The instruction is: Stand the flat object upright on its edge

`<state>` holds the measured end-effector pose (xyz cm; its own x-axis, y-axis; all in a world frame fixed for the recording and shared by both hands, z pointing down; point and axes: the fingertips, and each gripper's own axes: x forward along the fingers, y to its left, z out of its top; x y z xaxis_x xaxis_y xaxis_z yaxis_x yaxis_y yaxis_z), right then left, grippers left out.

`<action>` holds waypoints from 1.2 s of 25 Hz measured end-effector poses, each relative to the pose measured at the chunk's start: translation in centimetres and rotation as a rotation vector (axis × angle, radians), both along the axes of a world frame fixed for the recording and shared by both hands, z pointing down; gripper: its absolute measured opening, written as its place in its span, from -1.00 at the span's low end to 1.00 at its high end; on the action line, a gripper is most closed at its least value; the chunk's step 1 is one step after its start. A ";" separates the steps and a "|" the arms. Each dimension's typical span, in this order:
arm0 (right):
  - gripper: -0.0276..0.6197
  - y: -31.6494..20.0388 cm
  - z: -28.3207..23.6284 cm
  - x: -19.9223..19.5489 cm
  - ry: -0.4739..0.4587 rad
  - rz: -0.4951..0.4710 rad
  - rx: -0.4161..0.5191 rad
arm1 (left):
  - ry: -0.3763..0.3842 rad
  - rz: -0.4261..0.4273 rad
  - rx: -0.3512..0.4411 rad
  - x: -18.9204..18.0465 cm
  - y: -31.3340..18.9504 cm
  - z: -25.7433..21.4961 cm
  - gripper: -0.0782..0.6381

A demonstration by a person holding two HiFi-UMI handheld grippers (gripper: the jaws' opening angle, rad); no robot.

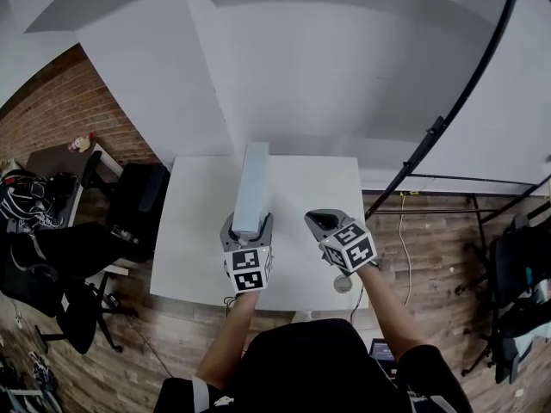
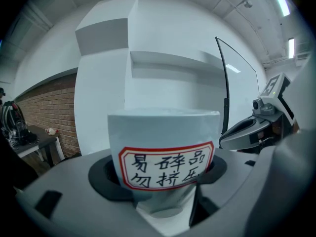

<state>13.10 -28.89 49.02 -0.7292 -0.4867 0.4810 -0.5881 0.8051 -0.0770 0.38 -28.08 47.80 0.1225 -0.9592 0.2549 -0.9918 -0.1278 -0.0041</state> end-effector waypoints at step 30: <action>-0.78 -5.9 1.0 1.9 0.019 0.018 -0.051 | -0.004 -0.023 -0.026 1.1 -8.4 -0.1 0.12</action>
